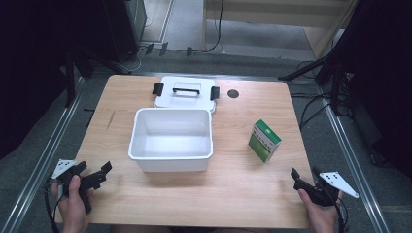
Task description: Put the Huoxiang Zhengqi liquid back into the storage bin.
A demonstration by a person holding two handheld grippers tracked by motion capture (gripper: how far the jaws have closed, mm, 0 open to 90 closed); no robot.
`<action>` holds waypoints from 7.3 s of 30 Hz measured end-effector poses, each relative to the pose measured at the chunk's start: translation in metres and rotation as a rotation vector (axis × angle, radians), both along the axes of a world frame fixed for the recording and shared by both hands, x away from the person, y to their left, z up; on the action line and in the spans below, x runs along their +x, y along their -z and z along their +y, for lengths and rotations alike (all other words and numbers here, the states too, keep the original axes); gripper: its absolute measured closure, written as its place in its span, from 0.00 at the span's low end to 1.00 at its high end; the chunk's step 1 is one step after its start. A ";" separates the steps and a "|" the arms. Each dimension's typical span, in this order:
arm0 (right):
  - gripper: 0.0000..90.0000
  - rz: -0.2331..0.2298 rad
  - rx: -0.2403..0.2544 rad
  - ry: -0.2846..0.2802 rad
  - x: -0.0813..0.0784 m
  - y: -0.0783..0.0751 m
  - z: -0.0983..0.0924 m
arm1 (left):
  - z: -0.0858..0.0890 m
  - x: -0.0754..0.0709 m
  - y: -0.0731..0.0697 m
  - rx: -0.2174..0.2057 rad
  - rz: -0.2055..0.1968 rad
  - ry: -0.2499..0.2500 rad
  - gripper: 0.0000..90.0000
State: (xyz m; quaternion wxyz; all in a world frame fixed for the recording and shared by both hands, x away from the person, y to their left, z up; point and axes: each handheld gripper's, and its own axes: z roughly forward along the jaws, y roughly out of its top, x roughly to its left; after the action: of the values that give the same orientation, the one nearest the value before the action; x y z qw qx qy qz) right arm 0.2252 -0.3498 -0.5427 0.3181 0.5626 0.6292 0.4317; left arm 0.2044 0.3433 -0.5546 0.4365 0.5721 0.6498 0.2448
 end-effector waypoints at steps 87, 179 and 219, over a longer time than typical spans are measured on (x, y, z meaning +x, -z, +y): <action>0.16 0.619 -0.481 -0.359 0.075 -0.120 0.080 | 0.000 -0.001 0.000 0.007 -0.005 -0.004 0.00; 0.71 0.858 -0.532 -0.448 0.168 -0.134 0.149 | 0.001 0.000 0.000 -0.009 0.002 -0.006 0.00; 0.72 0.548 -0.798 -0.947 0.139 -0.208 0.191 | 0.001 0.000 0.000 -0.012 0.002 -0.007 0.00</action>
State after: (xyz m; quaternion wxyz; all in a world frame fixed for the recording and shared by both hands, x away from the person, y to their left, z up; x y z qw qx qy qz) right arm 0.3645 -0.1591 -0.3342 0.1071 0.1547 0.9770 0.1007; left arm 0.2046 0.3445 -0.5550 0.4385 0.5673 0.6537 0.2420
